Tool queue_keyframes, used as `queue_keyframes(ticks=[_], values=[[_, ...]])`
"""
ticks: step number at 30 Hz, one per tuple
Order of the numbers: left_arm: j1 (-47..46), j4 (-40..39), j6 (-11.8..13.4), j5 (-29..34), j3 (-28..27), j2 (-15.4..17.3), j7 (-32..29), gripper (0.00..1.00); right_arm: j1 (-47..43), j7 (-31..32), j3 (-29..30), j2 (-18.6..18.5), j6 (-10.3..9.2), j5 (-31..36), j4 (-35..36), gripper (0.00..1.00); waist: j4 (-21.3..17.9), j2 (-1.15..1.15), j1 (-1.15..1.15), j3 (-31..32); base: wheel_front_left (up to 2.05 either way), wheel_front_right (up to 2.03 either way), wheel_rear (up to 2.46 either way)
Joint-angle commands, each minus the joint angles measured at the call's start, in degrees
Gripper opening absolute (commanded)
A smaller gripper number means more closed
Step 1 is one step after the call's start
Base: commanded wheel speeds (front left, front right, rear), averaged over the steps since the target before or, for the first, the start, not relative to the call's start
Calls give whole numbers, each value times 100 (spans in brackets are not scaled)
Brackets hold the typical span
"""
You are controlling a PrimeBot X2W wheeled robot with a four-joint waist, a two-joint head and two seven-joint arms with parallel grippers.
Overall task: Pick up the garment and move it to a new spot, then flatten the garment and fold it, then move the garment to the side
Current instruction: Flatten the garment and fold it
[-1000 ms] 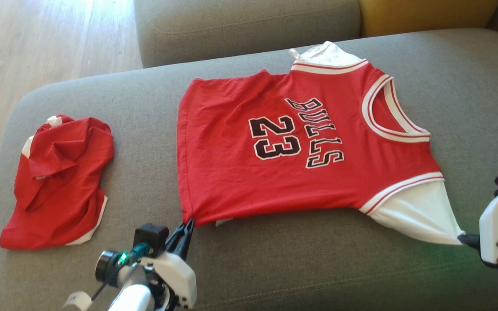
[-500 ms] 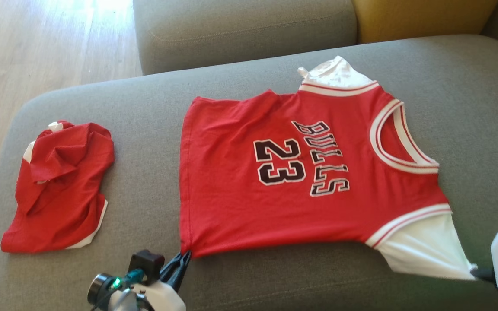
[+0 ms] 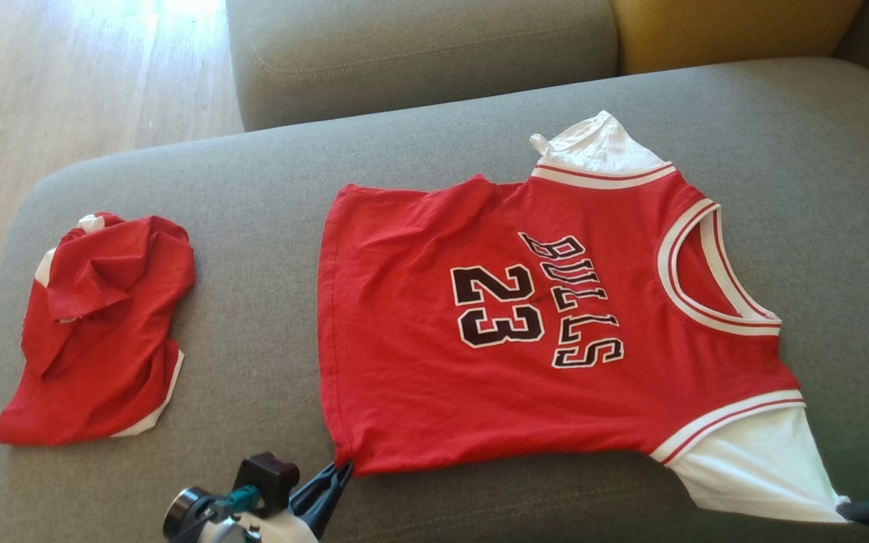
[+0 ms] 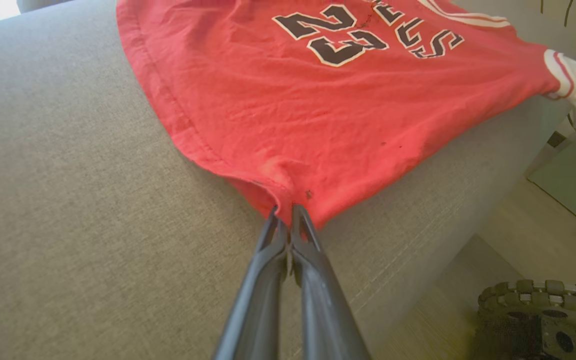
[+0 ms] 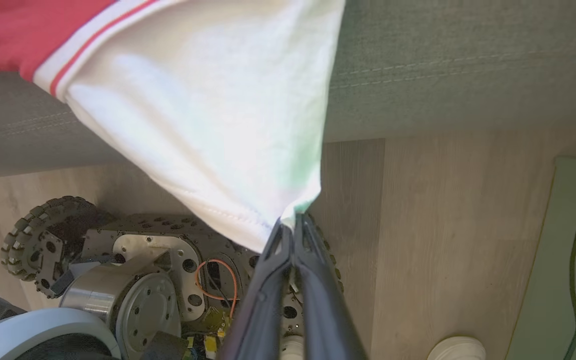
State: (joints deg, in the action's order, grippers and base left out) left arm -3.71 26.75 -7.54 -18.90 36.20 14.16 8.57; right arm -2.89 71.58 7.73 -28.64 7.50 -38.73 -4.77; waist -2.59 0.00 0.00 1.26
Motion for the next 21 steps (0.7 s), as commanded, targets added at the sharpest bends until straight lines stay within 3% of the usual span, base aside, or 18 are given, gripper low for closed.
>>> queue_keyframes(ticks=[1,10,21], values=[[-257,-194,7,-32,-222,135,-8,0,202,-9,36,-147,-1,38,228,0,-6,0,0,-14,0,0,0],[-535,-515,109,-198,-463,193,92,0,666,-541,116,1,-1,138,296,0,-9,0,0,-246,0,0,0],[-1185,-598,224,-212,-591,160,0,0,1760,-1925,-106,39,-1,340,-111,0,66,0,0,-799,0,0,0]])
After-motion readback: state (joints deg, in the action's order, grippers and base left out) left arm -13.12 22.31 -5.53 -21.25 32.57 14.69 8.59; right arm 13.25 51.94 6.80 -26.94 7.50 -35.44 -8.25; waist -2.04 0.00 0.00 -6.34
